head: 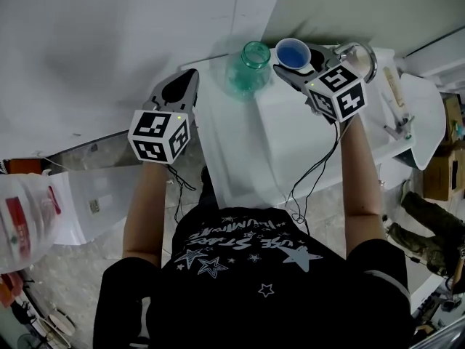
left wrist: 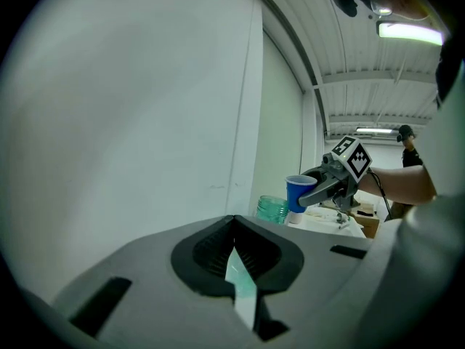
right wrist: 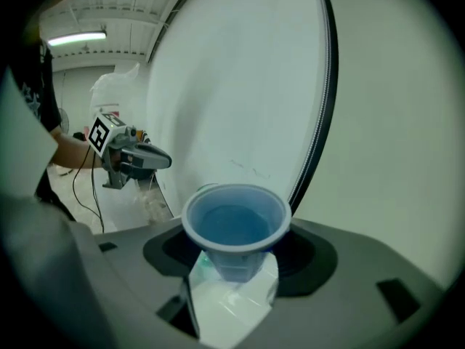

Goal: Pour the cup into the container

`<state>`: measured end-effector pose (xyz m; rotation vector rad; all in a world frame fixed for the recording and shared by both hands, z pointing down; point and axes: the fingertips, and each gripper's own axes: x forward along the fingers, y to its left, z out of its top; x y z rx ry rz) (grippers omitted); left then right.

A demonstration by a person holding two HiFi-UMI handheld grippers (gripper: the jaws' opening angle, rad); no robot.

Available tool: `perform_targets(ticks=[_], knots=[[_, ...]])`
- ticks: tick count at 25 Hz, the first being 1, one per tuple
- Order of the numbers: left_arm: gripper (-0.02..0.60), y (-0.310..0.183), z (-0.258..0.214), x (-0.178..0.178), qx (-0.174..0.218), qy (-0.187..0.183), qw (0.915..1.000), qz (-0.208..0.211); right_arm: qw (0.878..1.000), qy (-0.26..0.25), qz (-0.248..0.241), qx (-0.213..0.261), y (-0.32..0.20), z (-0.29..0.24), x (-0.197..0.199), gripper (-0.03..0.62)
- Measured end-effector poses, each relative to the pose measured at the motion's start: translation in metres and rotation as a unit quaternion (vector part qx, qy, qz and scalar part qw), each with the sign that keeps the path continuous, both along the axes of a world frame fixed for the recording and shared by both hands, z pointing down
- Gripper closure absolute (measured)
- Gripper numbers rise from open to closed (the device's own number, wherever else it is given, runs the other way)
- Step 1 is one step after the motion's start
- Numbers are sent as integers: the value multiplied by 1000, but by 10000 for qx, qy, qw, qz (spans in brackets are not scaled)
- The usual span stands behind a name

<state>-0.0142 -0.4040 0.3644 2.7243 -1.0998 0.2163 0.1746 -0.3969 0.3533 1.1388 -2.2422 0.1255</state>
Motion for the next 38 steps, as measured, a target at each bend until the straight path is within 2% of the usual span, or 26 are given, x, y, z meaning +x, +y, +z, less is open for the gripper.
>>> perform_targets(ticks=[9,16,32,38], knots=[[572,-3,10,12,-126,46,9998,133,9953,961,-76,63,-14,4,8,306],[572,-1,16,11,-195,97,9997,110,9835,1772,-369,32,-23,6,0,306],[572,-1,18,14,-230,177,9995,80,9559,2860,-634,213,-34,-2,0,309],[572,-1,18,13,-225,190,9995,73,9483,3084,-700,267,-36,-3,-2,307]])
